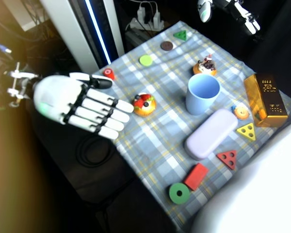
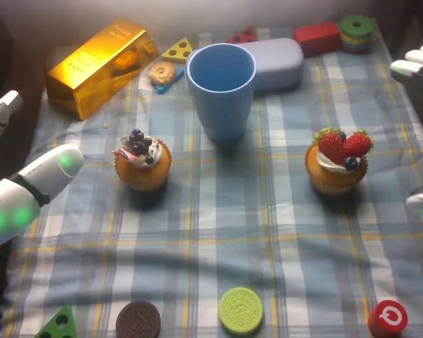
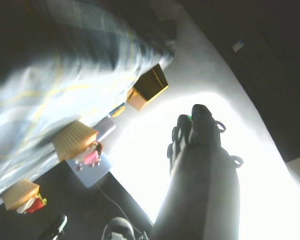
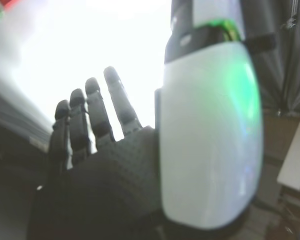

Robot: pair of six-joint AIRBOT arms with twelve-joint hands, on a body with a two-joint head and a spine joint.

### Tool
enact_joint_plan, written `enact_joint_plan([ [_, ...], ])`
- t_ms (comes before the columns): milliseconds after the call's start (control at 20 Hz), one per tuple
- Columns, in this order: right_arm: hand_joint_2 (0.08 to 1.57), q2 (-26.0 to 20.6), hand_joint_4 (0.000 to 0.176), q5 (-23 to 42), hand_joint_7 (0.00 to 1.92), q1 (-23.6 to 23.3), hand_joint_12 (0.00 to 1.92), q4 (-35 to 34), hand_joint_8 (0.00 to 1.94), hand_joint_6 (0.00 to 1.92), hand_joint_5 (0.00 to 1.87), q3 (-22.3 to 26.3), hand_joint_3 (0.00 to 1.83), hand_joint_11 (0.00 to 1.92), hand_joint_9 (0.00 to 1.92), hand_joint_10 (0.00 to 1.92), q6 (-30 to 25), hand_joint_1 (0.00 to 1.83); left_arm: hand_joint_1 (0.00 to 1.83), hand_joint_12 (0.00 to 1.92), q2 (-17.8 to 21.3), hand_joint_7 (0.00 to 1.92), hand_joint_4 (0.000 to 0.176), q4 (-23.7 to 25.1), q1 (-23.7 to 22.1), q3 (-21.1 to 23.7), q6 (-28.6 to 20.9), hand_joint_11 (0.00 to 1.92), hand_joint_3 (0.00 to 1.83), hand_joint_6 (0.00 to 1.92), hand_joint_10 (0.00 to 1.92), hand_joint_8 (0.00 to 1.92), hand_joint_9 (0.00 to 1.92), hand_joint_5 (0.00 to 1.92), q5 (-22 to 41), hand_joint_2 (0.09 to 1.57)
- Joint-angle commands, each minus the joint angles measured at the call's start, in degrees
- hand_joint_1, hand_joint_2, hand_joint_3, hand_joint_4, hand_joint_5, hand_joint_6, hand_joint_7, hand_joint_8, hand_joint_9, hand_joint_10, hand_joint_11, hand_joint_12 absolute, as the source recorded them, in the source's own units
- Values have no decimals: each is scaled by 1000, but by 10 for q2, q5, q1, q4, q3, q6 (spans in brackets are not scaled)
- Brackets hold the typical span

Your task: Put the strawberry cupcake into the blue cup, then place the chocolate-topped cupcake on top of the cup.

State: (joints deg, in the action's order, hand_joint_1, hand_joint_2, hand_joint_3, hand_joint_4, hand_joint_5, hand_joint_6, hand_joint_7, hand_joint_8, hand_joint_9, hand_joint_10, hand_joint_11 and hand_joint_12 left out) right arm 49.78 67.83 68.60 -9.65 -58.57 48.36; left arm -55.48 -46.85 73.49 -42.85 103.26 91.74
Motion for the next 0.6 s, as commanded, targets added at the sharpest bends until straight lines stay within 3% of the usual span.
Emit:
enact_joint_plan([
  [0,834,-1,0,45,134,-21,30,12,1,0,93,-6,0,49,93,4,-7,527,174,274,2,261,65,23,-4,-3,-3,0,1,1,0,0,213,260,62,883],
  [100,836,4,0,-10,155,-56,43,56,9,7,106,-17,0,77,103,6,-8,561,179,357,2,285,43,22,-4,-3,-3,0,0,5,7,4,243,293,61,886],
  [200,812,19,6,-59,227,-91,63,105,11,11,164,-41,0,114,160,13,-39,552,155,350,1,282,48,22,-4,-3,-3,0,0,2,3,1,242,298,61,886],
  [300,806,40,20,-78,272,-111,83,147,7,7,204,-76,0,155,233,15,-109,502,141,350,1,273,63,22,-4,-3,-3,0,0,0,0,0,236,287,61,886],
  [400,813,64,0,-92,344,-127,123,176,13,7,230,-110,0,223,365,27,-169,489,148,451,1,294,55,22,-4,-4,-3,0,1,3,5,3,258,310,61,891],
  [450,818,70,7,-104,381,-135,160,186,2,1,239,-116,0,232,409,12,-170,474,135,424,1,293,60,22,-4,-4,-3,0,0,1,2,1,256,306,61,888],
  [500,829,74,16,-111,377,-141,380,192,0,0,224,-119,0,118,409,2,-170,457,134,398,1,297,54,22,-4,-3,-3,0,0,0,1,1,253,304,61,884],
  [550,827,79,18,-122,381,-148,605,200,0,0,228,-125,3,23,409,1,-170,465,132,343,1,292,62,22,-4,-3,-3,0,0,1,1,1,246,293,61,878],
])
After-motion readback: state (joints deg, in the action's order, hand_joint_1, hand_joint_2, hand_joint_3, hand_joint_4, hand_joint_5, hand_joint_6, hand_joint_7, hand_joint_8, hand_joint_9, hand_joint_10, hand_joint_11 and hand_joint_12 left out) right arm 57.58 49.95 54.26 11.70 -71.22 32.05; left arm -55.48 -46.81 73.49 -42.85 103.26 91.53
